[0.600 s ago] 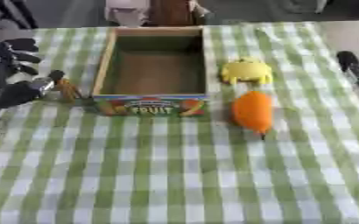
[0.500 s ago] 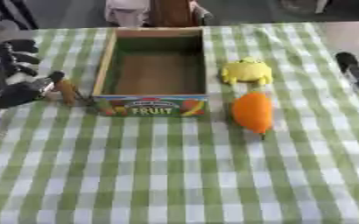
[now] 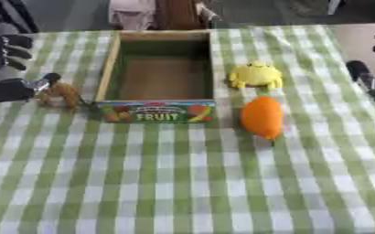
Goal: Pick up objects on the table and place them in the box.
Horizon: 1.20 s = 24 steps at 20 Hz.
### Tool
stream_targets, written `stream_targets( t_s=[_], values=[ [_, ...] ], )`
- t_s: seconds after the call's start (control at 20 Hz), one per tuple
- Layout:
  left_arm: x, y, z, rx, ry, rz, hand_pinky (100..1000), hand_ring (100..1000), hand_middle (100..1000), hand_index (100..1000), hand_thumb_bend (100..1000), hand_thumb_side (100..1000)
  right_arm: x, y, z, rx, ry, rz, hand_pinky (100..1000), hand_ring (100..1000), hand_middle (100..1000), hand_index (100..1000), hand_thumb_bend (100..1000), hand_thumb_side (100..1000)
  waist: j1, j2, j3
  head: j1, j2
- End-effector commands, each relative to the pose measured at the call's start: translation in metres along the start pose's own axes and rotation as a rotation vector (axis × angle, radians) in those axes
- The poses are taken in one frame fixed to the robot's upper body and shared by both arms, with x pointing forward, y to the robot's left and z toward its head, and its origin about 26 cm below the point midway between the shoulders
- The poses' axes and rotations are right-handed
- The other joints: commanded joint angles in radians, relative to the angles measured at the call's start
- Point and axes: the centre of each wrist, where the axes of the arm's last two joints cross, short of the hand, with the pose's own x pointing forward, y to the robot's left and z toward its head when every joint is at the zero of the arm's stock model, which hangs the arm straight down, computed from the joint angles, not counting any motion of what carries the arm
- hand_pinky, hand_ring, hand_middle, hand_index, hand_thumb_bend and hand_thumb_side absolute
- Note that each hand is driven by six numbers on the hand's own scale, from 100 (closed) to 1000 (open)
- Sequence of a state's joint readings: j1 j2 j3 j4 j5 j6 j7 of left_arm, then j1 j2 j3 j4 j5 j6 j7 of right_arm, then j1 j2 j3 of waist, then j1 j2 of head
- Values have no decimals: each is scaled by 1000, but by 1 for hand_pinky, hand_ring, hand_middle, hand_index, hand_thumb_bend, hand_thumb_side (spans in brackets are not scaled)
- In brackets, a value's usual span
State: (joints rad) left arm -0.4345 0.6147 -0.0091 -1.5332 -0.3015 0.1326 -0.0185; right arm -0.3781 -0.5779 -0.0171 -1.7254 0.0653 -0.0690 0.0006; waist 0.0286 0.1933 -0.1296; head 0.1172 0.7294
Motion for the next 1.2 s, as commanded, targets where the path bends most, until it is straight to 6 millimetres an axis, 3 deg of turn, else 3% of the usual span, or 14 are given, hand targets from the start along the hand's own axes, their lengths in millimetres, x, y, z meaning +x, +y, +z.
stream_targets(
  t_s=[0.05, 0.5, 0.8, 1.2],
  values=[
    [4, 24, -10, -44, -8, -154, 658, 703, 698, 781, 650, 131, 3, -6, -3, 6, -13, 26, 633, 641, 633, 809, 405, 100, -3, -20, -4, 4, 2],
    [-16, 21, -30, -281, 18, -412, 706, 719, 712, 789, 721, 122, 2, -4, -3, 21, -7, 21, 633, 638, 632, 810, 406, 100, 0, -23, -17, 12, 0],
    [-6, 33, -40, -497, 35, -519, 711, 706, 700, 795, 750, 114, 1, -4, -2, 19, -4, 23, 632, 638, 631, 810, 406, 100, 5, -20, -15, 9, -1],
    [-12, 5, -54, -514, 66, -545, 707, 703, 697, 795, 726, 121, 1, -3, -1, 19, -1, 16, 635, 637, 630, 810, 405, 100, 3, -20, -17, 7, -3]
  ],
)
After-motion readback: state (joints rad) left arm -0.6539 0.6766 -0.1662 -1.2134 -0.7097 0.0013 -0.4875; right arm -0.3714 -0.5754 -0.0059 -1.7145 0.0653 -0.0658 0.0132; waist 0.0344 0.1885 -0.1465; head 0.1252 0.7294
